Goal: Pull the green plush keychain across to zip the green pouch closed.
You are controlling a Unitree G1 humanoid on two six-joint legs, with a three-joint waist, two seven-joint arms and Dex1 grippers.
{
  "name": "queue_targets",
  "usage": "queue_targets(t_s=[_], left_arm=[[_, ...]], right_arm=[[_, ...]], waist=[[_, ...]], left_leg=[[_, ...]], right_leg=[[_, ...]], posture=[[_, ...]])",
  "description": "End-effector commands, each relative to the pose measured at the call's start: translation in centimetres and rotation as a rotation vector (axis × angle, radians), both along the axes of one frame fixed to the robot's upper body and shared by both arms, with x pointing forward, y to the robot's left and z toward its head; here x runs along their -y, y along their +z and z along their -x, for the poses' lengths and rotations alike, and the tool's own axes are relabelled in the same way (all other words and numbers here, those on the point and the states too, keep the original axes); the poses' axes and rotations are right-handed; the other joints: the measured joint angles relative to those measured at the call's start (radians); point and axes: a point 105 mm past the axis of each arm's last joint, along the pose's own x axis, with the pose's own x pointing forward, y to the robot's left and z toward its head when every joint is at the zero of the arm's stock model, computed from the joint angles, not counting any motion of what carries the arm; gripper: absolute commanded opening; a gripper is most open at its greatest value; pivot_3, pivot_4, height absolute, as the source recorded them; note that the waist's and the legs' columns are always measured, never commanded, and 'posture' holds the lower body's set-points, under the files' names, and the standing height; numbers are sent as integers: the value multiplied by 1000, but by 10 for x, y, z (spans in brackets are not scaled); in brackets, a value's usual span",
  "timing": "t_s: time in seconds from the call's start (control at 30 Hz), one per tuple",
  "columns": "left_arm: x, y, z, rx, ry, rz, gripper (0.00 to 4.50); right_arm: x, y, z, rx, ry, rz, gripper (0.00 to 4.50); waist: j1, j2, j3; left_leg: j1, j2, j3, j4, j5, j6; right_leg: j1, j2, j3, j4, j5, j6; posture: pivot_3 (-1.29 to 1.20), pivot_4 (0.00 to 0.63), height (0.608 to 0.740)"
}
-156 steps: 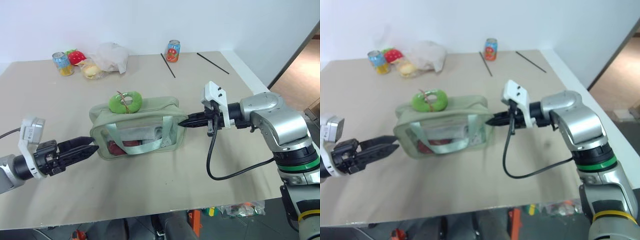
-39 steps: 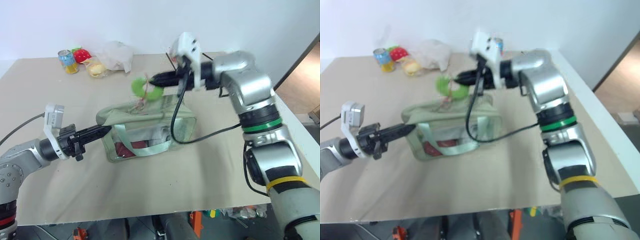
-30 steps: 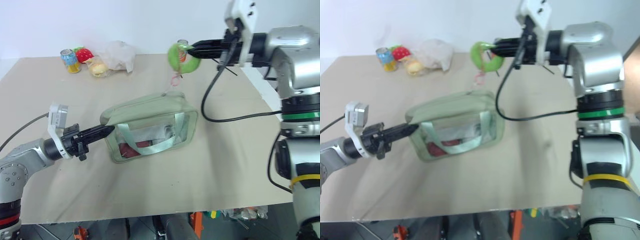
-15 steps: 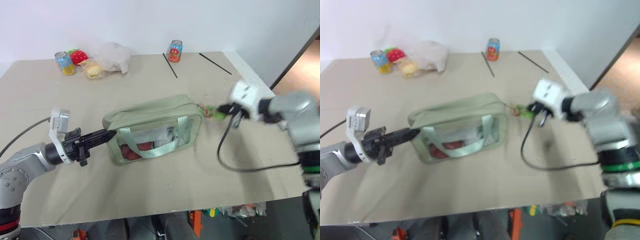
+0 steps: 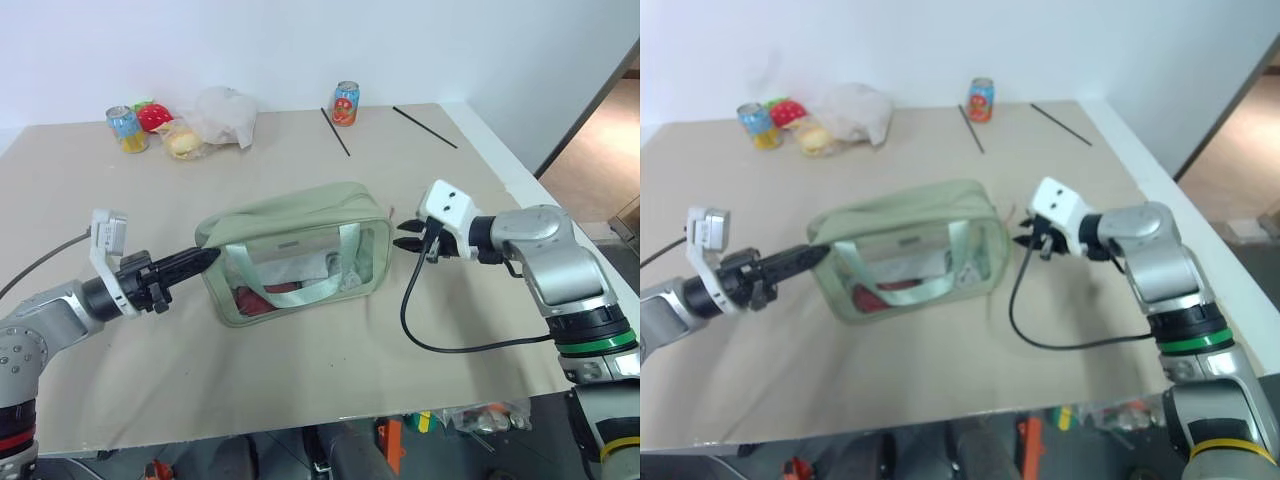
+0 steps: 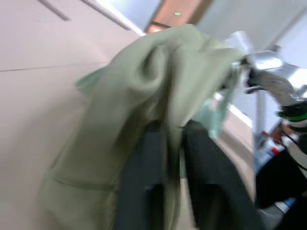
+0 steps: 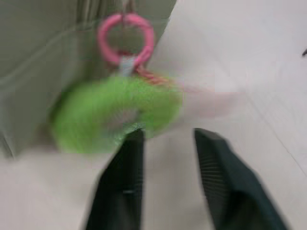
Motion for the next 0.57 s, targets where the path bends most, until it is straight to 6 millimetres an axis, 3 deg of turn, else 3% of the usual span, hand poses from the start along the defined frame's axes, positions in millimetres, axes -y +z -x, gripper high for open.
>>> queue_targets(t_s=[0.03, 0.13, 0.23, 0.33, 0.43, 0.57], left_arm=[[-7, 23, 2, 73, 31, 0, 2071], [-7, 30, 8, 112, 29, -56, 3081], [-13, 37, 18, 125, 39, -108, 3081], [-33, 43, 28, 117, 97, -92, 3081], [-53, 37, 38, 83, 166, -98, 3081], [-77, 13, 50, -4, 258, -77, 3081]], right_arm=[[18, 30, 3, 25, -34, -116, 3082], [28, 24, 23, -76, 15, -137, 4092], [42, 21, 36, -121, 23, -146, 4092], [54, 30, 47, -136, 26, -217, 4092], [62, 32, 51, -138, 9, -256, 4092], [64, 26, 47, -143, -27, -289, 4092]], waist=[[0, 0, 0], [1, 0, 0], [8, 0, 0], [1, 0, 0], [-1, 0, 0], [-2, -1, 0]], left_leg=[[0, 0, 0, 0, 0, 0], [-2, -1, 1, 0, 0, 0], [-2, -2, 1, 0, -2, 1], [-2, -2, 4, 0, -2, 1], [-1, -1, 3, 0, -2, 1], [1, -1, 2, 0, -2, 1]], right_leg=[[0, 0, 0, 0, 0, 0], [-1, -2, 0, -2, 0, 0], [0, -3, 0, -3, -1, -1], [-1, -3, 2, -3, -1, 0], [-1, -2, 2, -3, -1, 0], [0, -1, 1, -3, -1, -1]], posture=[[0, 150, 740], [0, 150, 740], [0, 150, 740], [0, 150, 740], [0, 150, 740], [0, 150, 740]])
